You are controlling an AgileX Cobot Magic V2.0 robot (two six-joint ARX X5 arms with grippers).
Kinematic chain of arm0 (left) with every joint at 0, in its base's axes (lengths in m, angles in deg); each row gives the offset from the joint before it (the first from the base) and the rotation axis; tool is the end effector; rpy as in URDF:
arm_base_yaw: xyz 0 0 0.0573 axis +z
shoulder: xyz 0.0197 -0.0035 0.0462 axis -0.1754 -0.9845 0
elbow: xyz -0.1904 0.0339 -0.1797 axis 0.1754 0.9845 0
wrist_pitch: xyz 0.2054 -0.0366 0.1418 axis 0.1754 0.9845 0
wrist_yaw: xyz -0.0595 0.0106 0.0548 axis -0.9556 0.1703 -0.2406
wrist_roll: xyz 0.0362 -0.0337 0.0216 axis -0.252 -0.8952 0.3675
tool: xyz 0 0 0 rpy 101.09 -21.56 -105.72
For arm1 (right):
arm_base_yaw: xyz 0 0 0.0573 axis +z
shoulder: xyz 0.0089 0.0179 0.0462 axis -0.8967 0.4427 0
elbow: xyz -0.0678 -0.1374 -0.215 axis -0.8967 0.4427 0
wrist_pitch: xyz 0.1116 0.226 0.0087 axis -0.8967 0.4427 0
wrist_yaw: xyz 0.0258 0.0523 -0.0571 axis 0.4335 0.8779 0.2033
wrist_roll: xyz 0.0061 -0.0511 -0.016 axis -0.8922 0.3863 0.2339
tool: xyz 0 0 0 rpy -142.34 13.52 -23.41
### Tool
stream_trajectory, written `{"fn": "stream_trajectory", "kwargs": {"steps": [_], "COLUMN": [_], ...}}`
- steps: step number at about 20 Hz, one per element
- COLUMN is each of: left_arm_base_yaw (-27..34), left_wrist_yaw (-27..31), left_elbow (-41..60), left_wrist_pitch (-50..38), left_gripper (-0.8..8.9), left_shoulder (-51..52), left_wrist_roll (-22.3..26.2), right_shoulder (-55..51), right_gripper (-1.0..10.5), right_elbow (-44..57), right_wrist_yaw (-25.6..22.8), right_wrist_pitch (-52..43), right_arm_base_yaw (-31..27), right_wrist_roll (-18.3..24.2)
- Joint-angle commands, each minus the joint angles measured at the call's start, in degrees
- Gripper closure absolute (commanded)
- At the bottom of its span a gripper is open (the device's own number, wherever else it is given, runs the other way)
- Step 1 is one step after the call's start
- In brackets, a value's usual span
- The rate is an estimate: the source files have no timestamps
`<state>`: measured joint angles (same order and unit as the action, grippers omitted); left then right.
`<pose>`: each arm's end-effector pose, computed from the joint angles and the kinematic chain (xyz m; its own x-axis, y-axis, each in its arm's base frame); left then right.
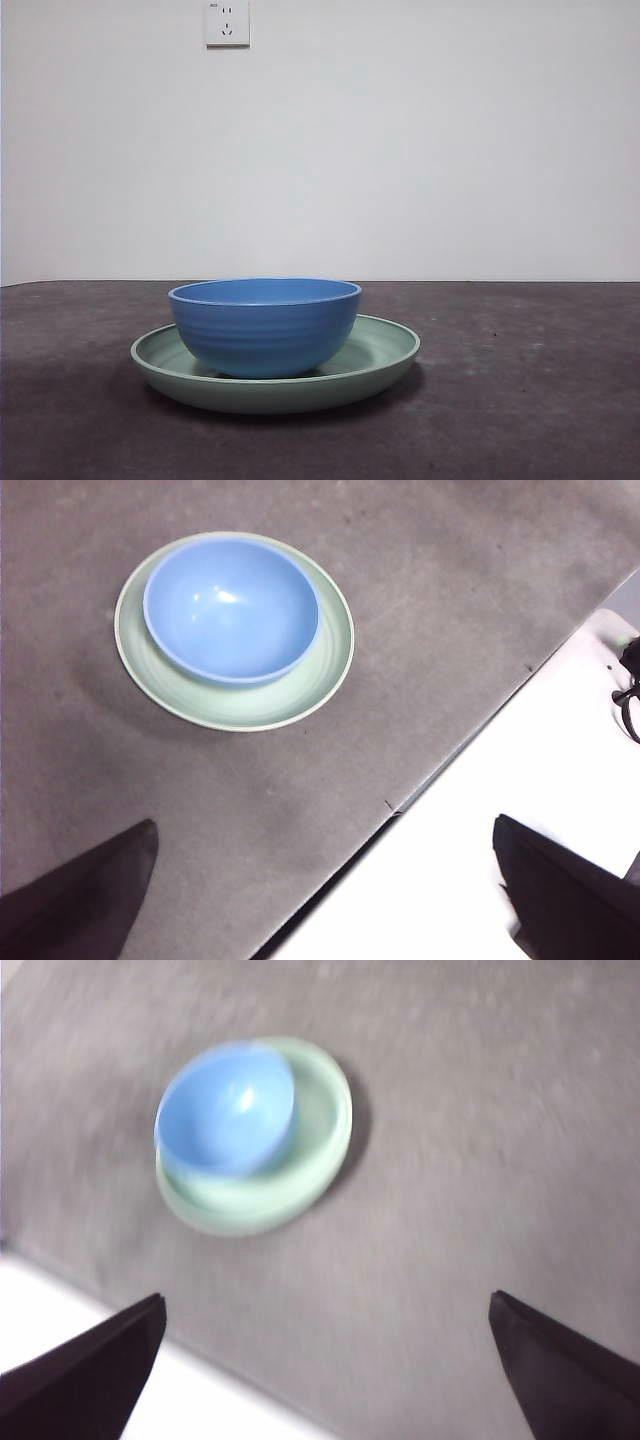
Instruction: Pick up the blue bowl, put it on the green plate, put it on desk
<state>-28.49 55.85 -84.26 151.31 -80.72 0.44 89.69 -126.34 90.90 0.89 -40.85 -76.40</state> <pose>0.0590 -0.0547 0.3532 0.4228 -0.6014 -0.6779 0.6926 0.6969 -0.1862 0.0633 0.0346 0.3483 0.5582 0.5112 -0.6535 -0.4072 0.8551 0.3211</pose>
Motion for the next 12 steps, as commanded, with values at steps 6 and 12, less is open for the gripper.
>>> {"fn": "stream_trajectory", "kwargs": {"steps": [6,12], "left_arm_base_yaw": [-0.44,-0.44], "left_wrist_yaw": [-0.02,-0.02], "left_elbow": [-0.68,-0.68], "left_wrist_pitch": [-0.48,-0.57], "left_gripper": [1.88,1.92], "left_shoulder": [-0.28,-0.28], "left_wrist_roll": [-1.73,-1.75], "right_shoulder": [-12.57,-13.22], "right_gripper": [4.3,4.3], "right_elbow": [-0.98,-0.98], "right_wrist_yaw": [0.92,0.9], "right_wrist_pitch": [9.49,9.11], "right_arm_base_yaw": [0.39,0.39], "right_wrist_roll": [6.78,6.45]}}
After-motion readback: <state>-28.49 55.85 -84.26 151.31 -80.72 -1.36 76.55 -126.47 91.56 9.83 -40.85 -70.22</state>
